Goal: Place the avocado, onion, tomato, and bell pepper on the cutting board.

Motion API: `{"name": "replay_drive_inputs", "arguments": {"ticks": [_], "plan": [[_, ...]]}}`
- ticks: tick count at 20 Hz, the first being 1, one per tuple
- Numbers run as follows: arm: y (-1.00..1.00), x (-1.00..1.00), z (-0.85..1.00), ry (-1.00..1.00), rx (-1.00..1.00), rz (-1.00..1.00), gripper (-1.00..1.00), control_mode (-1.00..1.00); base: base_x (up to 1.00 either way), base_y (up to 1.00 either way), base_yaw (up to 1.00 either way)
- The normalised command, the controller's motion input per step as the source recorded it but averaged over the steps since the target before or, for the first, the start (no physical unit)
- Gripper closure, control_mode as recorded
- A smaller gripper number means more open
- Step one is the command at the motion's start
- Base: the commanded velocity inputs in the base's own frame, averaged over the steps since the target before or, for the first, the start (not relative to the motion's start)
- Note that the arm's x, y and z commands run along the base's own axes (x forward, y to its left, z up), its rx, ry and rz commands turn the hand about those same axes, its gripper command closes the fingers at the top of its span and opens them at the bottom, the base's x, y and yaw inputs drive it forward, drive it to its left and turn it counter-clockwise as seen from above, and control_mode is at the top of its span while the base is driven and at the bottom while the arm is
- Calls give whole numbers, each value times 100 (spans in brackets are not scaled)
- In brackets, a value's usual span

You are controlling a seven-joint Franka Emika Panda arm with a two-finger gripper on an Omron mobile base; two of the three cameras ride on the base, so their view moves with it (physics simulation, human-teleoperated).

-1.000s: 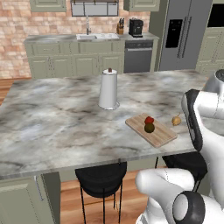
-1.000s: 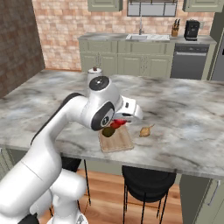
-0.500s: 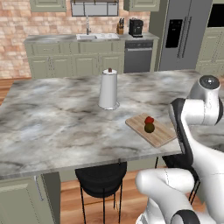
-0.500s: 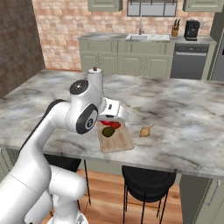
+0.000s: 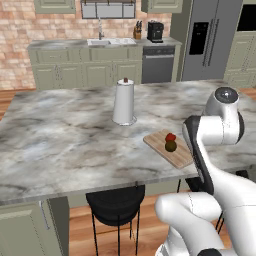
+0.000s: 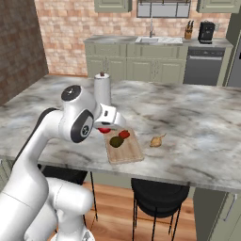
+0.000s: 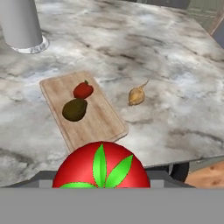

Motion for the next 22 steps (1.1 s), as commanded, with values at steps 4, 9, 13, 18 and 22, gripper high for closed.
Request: {"name": "replay_drive_inputs", "arguments": {"ticks": [4,9,13,18,22], "plan": [[4,7,0,2,0,8,100,-100,0,0,0],[0,8,0,3,0,12,100,-100,0,0,0],[0,3,-4,1,0,8,100,-100,0,0,0],[0,0,-20,1,0,2,100,-100,0,0,0],[0,0,-44,2,0,0,100,-100,0,0,0]]}}
